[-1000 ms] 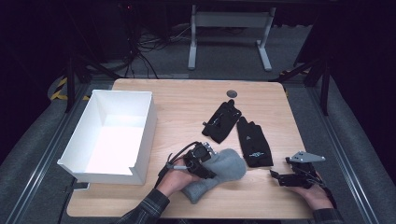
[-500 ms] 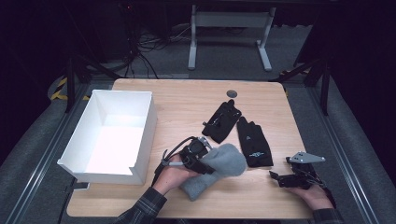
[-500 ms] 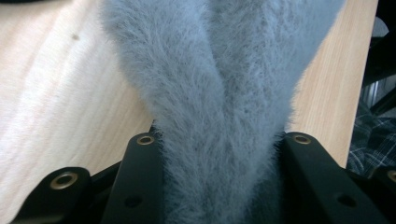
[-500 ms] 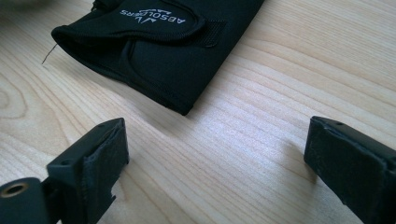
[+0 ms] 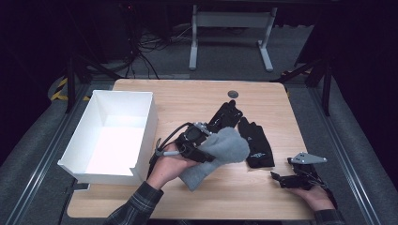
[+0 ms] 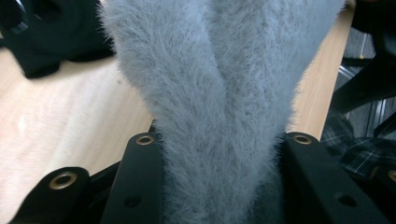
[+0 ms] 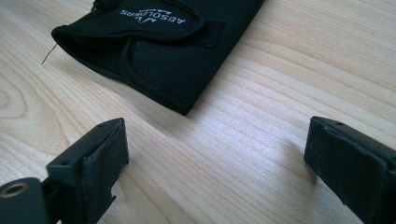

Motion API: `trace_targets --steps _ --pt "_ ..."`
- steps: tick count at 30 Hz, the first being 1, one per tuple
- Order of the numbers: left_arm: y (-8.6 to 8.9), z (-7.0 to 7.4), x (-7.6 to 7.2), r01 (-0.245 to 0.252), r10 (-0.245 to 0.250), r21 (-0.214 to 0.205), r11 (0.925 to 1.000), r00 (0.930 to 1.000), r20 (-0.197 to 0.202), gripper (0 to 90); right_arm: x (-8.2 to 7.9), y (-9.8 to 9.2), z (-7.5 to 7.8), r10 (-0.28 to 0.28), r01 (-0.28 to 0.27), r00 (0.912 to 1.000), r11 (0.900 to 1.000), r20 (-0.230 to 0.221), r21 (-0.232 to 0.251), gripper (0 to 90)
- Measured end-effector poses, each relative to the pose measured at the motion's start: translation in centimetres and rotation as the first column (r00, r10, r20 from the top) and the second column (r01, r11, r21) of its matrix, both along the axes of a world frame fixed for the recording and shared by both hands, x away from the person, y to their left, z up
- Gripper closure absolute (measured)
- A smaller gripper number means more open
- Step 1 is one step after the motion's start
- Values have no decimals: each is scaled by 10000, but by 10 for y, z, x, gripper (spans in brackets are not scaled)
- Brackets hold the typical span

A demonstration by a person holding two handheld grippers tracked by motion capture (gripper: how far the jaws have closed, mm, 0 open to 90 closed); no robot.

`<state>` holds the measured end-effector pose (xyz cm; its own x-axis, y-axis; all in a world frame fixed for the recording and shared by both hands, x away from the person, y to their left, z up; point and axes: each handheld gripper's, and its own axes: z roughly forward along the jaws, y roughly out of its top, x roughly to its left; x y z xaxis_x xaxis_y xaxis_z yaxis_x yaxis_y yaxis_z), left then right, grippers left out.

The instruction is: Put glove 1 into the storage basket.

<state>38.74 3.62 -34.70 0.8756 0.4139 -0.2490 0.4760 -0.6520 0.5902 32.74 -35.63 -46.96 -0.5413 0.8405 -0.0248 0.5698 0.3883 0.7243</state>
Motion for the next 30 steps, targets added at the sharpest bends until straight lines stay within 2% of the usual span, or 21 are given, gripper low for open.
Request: trace_targets --steps 5,6,7,10,12,15,16,17,24,28,30 --pt "9 25 2 -204 205 -55 9998 9994 281 649 0 0 0 -2 2 10000 10000 0 0 68" --pt "15 36 3 -252 253 -28 9997 9991 350 649 0 0 0 -1 1 10000 10000 -2 -2 68" --pt "15 36 3 -252 253 -28 9997 9991 350 649 0 0 0 -1 1 10000 10000 -2 -2 68" --pt "30 58 4 -550 548 17 9985 9966 611 648 0 0 0 0 0 10000 10000 -1 -2 68" --pt "35 63 4 -648 644 44 9979 9958 652 648 0 0 0 1 -1 10000 10000 -2 -2 68" --pt "48 74 6 -885 882 7 9961 9930 783 648 0 0 0 -2 2 10000 10000 -2 -1 68" --pt "61 83 7 -1095 1099 -94 9939 9902 861 648 0 0 0 -4 4 10000 10000 -4 -1 68" --pt "61 83 7 -1095 1099 -94 9939 9902 861 648 0 0 0 -4 4 10000 10000 -4 -1 68" --pt "106 101 12 -1795 1830 -406 9829 9768 1114 648 0 0 0 -2 2 10000 10000 1 0 68" --pt "134 105 15 -2307 2360 -583 9713 9653 1123 648 0 0 0 -3 3 10000 10000 -1 -1 68" --pt "150 104 16 -2651 2711 -670 9619 9564 1082 648 0 0 0 -4 4 10000 10000 -3 -1 68"
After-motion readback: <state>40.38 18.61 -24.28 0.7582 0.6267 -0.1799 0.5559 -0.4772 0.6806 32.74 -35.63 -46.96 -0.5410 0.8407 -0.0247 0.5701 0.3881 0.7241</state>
